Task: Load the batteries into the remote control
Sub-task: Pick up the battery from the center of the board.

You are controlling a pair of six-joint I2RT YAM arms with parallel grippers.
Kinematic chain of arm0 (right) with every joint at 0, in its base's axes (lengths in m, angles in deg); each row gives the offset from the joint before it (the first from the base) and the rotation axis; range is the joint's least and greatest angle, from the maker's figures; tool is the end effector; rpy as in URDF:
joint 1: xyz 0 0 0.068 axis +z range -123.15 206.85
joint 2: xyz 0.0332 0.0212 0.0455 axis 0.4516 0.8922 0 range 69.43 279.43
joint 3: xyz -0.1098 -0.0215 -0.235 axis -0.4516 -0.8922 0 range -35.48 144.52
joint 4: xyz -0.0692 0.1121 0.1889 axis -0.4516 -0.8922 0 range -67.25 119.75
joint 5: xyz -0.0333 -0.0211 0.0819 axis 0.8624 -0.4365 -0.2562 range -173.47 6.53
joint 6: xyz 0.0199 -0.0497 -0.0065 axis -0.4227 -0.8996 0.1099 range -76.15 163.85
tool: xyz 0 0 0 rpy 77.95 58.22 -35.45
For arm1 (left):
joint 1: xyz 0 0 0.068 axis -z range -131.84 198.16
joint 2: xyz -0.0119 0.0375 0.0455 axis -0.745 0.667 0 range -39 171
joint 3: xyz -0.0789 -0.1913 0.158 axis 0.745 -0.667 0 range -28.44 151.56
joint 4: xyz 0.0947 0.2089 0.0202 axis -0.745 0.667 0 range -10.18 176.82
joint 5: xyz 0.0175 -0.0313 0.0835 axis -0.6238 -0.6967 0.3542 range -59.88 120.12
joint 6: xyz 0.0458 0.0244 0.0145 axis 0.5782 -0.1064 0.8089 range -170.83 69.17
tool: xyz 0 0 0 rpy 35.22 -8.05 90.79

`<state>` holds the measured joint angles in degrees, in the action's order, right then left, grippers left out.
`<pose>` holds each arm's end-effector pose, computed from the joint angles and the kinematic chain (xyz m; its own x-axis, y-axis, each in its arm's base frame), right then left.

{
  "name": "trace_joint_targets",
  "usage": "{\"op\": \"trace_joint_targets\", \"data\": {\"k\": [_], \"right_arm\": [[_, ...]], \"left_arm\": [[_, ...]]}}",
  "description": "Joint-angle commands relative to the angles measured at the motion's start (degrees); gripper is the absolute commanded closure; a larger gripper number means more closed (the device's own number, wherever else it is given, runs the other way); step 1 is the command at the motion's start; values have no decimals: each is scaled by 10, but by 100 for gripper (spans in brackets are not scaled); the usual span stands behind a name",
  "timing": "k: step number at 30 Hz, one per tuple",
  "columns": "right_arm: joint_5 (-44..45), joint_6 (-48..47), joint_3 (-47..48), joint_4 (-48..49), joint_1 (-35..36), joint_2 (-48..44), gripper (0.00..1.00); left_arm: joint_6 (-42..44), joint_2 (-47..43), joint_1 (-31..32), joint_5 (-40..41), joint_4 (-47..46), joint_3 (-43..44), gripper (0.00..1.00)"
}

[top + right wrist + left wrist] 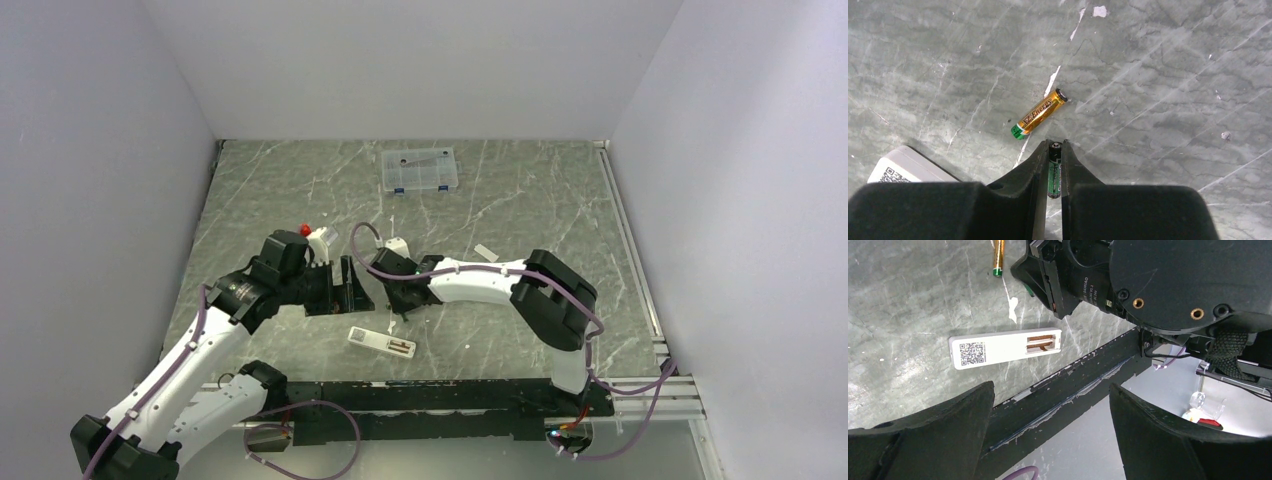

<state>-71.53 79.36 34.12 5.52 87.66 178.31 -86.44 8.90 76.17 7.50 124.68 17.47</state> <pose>0.1778 0.3033 0.1662 -0.8253 -0.3121 -0.4706 -0.4051 0.9078 0.1083 0.1155 -0.0770 0.2744 -0.9113 -0.1241 -0.3926 0.1660 0.7617 -0.6263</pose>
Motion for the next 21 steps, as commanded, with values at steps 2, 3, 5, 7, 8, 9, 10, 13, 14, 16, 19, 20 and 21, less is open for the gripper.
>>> {"op": "trace_joint_targets", "data": {"k": [2,3,5,7,8,9,10,13,14,16,19,20,21], "right_arm": [[-18,-22,-29,-65,11,14,100],[-20,-25,-32,-61,11,9,100],[-21,-34,-35,-55,11,-1,100],[-21,-44,-36,-52,11,-10,100],[-20,-49,-36,-49,11,-15,100],[-20,-54,-37,-47,11,-21,100],[-20,-58,-37,-46,11,-24,100],[-23,-73,-38,-40,11,-36,100],[-23,-76,-40,-37,11,-41,100],[-24,-85,-45,-33,11,-50,100],[-30,-99,-58,-19,11,-70,100],[-32,-103,-62,-15,11,-77,100],[-33,-107,-65,-11,11,-85,100]], "left_arm": [[-5,2,3,0,-14,-6,10],[-5,2,3,0,-14,-6,10],[-6,3,3,1,-14,-7,10],[-8,4,3,3,-14,-8,10],[-9,4,3,3,-15,-10,10],[-10,4,3,3,-16,-11,10],[-13,4,3,4,-16,-11,10],[-19,4,3,5,-20,-16,10],[-20,4,3,6,-22,-18,10],[-25,4,2,8,-24,-22,10],[-32,3,3,11,-29,-30,10],[-35,3,3,12,-31,-33,10],[-37,3,3,12,-34,-37,10]]}}
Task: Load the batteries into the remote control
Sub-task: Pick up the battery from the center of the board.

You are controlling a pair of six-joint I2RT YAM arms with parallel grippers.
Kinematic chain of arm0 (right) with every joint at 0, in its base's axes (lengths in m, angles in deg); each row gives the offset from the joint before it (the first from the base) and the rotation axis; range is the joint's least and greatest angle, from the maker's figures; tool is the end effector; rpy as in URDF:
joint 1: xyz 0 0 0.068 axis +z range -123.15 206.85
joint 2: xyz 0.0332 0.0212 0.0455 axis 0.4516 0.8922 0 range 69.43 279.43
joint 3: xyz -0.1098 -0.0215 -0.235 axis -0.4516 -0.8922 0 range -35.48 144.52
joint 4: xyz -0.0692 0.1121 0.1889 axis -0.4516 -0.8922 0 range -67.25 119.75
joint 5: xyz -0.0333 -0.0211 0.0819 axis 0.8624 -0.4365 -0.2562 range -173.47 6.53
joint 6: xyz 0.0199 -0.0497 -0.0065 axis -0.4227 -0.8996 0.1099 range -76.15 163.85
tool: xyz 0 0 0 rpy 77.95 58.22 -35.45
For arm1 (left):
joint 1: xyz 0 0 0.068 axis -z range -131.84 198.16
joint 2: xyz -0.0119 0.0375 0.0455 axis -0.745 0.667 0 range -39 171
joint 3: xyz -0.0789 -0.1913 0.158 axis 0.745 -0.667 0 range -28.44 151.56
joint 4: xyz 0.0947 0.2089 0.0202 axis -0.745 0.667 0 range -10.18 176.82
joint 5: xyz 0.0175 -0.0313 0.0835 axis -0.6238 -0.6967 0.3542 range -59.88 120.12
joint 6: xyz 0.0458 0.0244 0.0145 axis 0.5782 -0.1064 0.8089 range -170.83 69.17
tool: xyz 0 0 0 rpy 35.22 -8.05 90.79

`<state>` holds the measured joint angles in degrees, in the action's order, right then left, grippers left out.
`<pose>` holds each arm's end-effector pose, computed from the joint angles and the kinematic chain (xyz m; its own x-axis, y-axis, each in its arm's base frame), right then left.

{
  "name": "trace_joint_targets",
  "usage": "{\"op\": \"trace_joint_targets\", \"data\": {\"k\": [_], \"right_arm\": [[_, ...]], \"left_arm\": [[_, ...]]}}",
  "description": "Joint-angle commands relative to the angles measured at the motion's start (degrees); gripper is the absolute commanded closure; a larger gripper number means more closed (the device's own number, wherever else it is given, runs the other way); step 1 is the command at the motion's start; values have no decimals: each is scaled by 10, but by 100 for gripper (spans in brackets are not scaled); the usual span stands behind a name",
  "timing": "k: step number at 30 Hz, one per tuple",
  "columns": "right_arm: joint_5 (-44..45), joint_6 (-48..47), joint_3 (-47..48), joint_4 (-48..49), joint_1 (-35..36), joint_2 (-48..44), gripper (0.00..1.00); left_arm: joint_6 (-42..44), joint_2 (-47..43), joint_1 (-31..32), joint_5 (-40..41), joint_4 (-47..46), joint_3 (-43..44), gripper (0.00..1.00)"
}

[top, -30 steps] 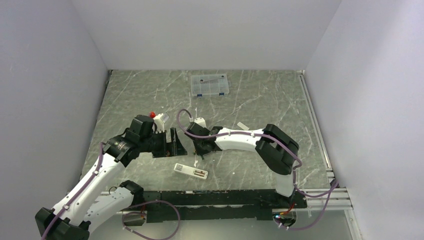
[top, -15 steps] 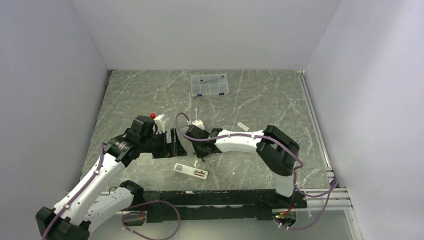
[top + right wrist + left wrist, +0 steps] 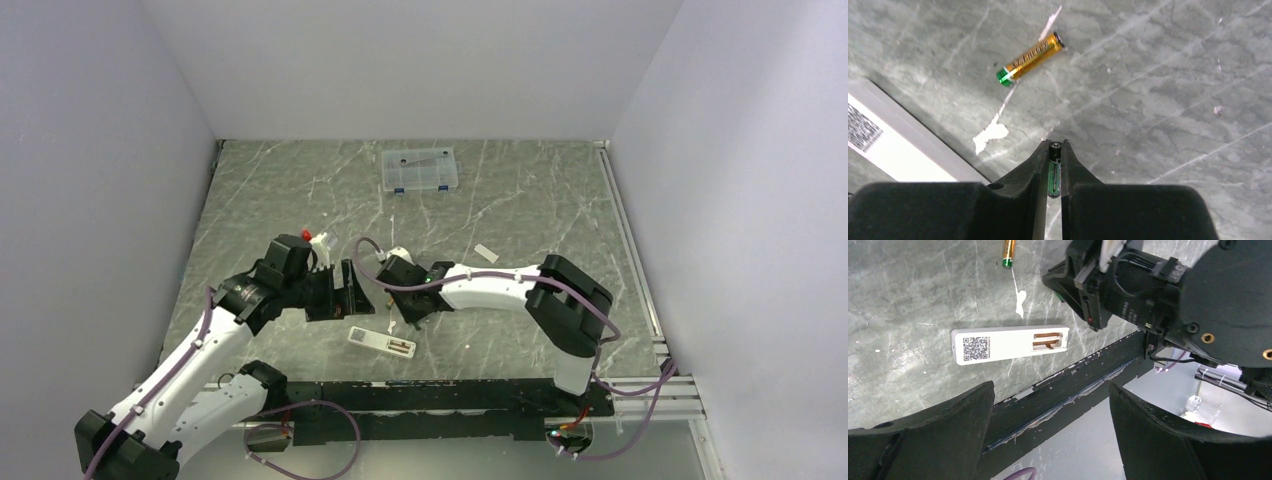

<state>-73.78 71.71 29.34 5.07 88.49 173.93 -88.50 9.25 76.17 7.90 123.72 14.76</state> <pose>0.1625 0.2886 0.1693 -0.7678 -0.4527 -0.4534 -0.5362 0.8413 0.0681 0.1163 -0.0771 0.2613 -0.9267 -0.1480 -0.3455 0.1106 0.7711 -0.6270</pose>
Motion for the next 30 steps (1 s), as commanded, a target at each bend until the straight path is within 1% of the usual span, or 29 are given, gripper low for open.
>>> {"op": "trace_joint_targets", "data": {"k": [1,15,19,20,22,26,30], "right_arm": [[-13,-35,-21,-3,3,-49,100],[-81,-96,-90,70,3,-167,100],[-135,-113,-113,110,3,-190,100],[-167,-120,-122,130,3,-196,100],[-192,-126,-129,149,3,-199,100],[-225,-140,-161,201,3,-210,100],[-244,-157,-185,238,4,-219,100]], "left_arm": [[-20,0,3,9,-26,-14,10],[-46,16,3,37,-50,-44,11],[-55,22,3,43,-60,-58,11],[-59,23,3,50,-65,-67,11],[-66,24,3,58,-69,-77,11],[-74,27,3,67,-83,-94,12],[-81,33,3,72,-101,-113,14]]}}
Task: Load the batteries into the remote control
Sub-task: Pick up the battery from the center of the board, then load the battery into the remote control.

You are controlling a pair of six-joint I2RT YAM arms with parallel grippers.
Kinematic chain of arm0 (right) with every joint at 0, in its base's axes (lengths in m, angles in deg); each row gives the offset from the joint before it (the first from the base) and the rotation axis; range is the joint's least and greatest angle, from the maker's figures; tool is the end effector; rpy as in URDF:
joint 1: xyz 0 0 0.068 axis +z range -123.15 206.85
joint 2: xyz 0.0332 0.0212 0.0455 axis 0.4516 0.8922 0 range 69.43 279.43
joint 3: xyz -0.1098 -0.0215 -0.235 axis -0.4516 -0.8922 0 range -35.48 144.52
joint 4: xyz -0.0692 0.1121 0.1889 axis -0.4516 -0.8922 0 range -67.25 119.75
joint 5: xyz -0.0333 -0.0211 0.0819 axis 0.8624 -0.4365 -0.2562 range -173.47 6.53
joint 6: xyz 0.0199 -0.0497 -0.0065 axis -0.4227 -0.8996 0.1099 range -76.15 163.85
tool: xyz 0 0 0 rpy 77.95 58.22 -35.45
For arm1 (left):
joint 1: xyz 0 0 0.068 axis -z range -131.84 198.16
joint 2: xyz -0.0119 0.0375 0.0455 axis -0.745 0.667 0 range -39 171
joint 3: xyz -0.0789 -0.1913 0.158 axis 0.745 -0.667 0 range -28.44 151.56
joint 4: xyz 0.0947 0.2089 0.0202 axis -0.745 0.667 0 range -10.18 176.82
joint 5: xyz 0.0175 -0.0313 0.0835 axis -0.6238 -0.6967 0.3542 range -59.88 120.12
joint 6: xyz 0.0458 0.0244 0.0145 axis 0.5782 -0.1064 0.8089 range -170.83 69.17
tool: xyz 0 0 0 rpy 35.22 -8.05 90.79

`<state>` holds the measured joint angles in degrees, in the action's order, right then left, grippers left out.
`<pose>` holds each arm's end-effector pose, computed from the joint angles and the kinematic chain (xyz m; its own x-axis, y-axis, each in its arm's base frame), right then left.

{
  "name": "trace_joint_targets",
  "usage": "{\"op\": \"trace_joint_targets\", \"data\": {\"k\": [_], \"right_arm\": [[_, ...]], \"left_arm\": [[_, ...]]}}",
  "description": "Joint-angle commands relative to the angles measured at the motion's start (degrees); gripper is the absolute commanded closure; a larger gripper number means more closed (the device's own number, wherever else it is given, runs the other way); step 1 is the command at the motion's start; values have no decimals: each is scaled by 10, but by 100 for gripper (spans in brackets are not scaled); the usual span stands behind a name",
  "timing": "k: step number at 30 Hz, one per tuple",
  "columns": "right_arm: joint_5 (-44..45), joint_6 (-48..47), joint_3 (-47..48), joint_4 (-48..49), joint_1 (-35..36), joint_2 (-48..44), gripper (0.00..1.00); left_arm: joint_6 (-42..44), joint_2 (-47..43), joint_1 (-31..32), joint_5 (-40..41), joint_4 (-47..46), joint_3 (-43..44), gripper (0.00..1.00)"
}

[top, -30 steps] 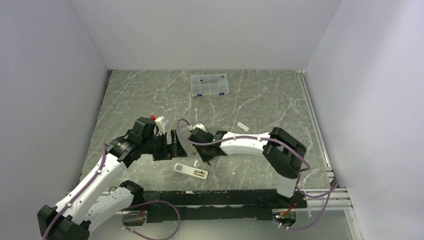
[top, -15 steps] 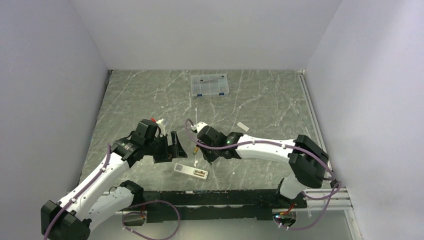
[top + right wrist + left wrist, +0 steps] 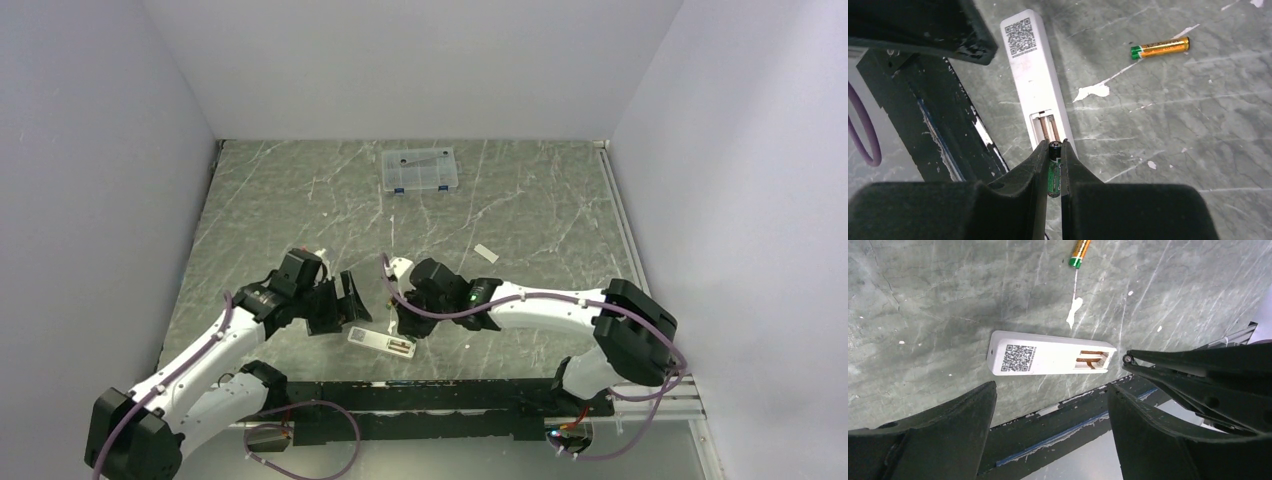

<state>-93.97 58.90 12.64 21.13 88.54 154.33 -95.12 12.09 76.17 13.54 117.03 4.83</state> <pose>0.1268 0.2492 0.2073 -0.5666 -0.5136 -0.6443 -0.8069 0.5042 0.3077 0.1222 -0.0766 0.2127 -0.9330 -0.2619 -0.2469 -0.0798 0.8195 -0.5676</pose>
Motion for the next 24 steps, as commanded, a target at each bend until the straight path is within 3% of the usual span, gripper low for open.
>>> {"op": "trace_joint_targets", "data": {"k": [1,7,24], "right_arm": [[-50,-38,-24,92,4,-26,100],[-76,-63,-64,163,16,-40,100],[-101,-91,-77,229,24,7,100]], "left_arm": [[-16,6,3,15,-40,-18,15],[-18,13,3,17,-61,-37,19],[-13,15,2,26,-71,-55,22]]}}
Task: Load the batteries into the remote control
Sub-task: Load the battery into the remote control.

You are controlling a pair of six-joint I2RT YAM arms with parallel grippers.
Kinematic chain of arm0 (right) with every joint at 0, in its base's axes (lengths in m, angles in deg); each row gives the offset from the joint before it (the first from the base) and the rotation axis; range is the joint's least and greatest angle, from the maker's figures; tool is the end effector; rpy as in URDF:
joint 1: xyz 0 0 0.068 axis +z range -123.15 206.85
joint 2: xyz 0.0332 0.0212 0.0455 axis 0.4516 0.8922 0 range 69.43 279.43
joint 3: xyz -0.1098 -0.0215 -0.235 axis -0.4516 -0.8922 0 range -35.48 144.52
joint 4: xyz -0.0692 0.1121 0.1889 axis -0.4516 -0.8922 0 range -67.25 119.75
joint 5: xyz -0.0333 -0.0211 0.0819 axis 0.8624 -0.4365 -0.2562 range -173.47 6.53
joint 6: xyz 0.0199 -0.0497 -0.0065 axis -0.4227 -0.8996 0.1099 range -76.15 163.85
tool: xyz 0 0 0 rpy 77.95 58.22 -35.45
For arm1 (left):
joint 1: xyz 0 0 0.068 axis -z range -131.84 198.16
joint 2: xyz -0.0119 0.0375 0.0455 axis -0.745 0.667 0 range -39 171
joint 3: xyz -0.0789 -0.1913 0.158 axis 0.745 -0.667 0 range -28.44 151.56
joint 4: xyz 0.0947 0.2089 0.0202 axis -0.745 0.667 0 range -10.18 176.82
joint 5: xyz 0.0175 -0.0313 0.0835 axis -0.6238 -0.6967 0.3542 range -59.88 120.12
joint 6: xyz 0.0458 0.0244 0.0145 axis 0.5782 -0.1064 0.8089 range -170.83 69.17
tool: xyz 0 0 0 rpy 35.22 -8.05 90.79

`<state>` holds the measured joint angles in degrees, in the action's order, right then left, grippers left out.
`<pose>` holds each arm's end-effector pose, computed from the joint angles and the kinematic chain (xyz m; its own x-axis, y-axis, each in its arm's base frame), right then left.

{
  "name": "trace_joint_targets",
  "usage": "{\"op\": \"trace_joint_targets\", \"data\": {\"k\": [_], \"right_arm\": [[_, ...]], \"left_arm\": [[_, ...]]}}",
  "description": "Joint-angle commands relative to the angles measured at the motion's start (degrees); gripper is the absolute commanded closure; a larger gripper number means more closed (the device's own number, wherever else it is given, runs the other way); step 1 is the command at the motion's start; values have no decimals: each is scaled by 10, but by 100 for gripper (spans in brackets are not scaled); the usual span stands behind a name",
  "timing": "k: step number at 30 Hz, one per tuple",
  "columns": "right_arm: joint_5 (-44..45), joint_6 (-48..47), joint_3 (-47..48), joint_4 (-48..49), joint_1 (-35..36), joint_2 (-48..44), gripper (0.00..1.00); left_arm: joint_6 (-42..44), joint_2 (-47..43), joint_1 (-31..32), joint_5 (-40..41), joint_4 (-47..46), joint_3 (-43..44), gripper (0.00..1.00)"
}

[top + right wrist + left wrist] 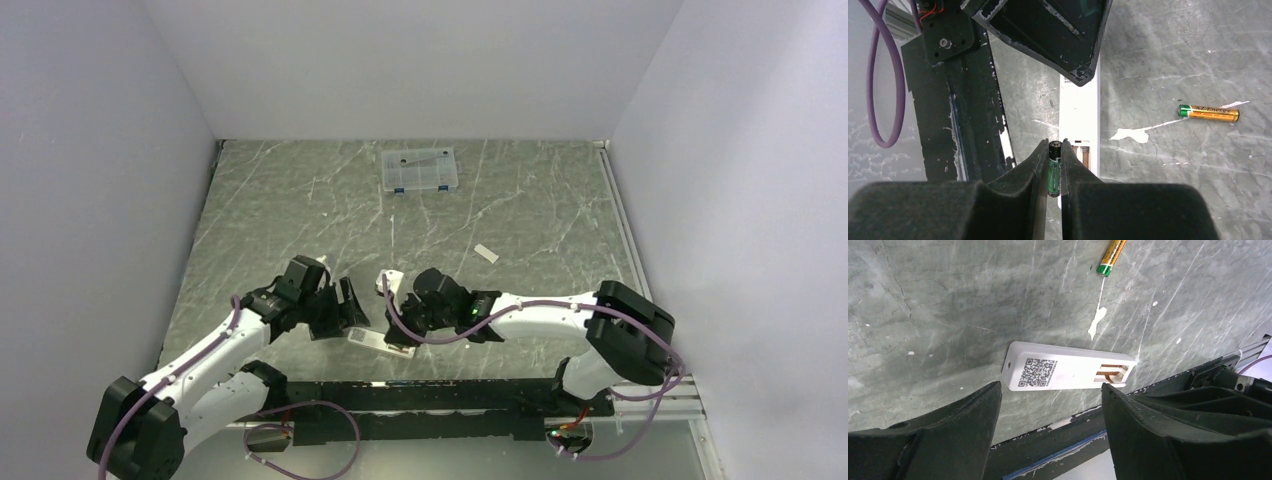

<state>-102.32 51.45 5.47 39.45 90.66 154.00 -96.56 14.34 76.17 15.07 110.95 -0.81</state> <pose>0.1133 0.2565 0.2008 -0.3721 -0.4730 -0.7986 -0.9265 0.2417 0.2885 0.1244 -0.0767 0.1865 -0.9304 -0.2884 -0.2261 -0.1253 0.8301 -0.5434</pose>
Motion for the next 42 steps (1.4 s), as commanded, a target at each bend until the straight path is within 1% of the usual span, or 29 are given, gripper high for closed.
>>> {"op": "trace_joint_targets", "data": {"k": [1,21,33,42], "right_arm": [[-19,-17,-6,49,3,14,100],[-16,-29,-13,72,3,60,100],[2,-27,-18,75,3,35,100],[4,-19,-24,80,3,42,100]], "left_arm": [[2,-9,2,11,-9,1,22],[2,-17,2,9,-9,-3,22],[2,-15,2,7,-13,-2,23],[2,-13,2,4,-12,-2,23]]}}
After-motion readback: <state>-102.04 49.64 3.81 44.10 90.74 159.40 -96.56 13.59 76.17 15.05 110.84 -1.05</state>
